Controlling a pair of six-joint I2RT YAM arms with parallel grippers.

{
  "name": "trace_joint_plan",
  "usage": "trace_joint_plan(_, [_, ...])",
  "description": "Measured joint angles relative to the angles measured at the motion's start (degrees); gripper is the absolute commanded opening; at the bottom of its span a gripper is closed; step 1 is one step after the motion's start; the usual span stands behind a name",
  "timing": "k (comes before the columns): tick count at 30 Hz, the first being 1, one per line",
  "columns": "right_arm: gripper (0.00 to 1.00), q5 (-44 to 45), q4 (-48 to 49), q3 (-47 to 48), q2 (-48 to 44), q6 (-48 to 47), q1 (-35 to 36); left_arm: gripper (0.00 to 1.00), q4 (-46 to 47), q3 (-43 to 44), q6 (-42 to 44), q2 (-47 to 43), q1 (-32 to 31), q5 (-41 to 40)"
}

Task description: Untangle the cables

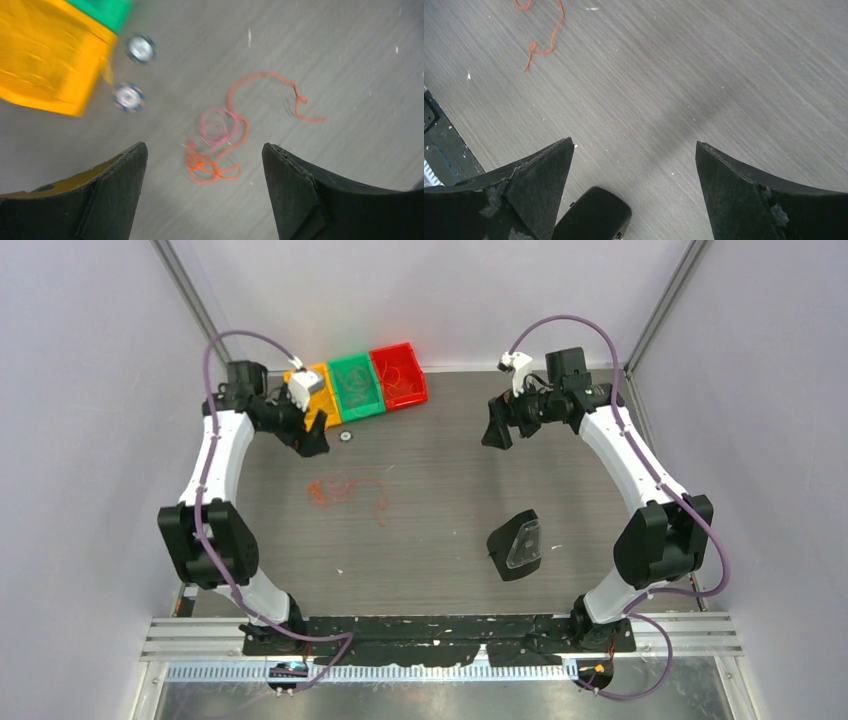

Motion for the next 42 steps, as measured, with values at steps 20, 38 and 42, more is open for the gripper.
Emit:
trace_joint_plan(20, [1.0, -0.1, -0.3, -4.5, 0.3, -1.6, 2.7, 0.36, -2.1, -4.4, -2.7, 21.6, -11.3, -19.4])
trace_joint_plan(38, [1.0, 0.3, 0.1, -5.0, 0.3, -1.6, 2.7, 0.0, -2.9, -0.2, -8.2, -2.3, -11.1, 0.7])
trace_joint_plan(42, [1.0, 0.3, 0.1, -5.0, 0.3, -1.6, 2.7, 0.0, 0.2, 0.9, -11.8, -6.5, -11.1, 5.1])
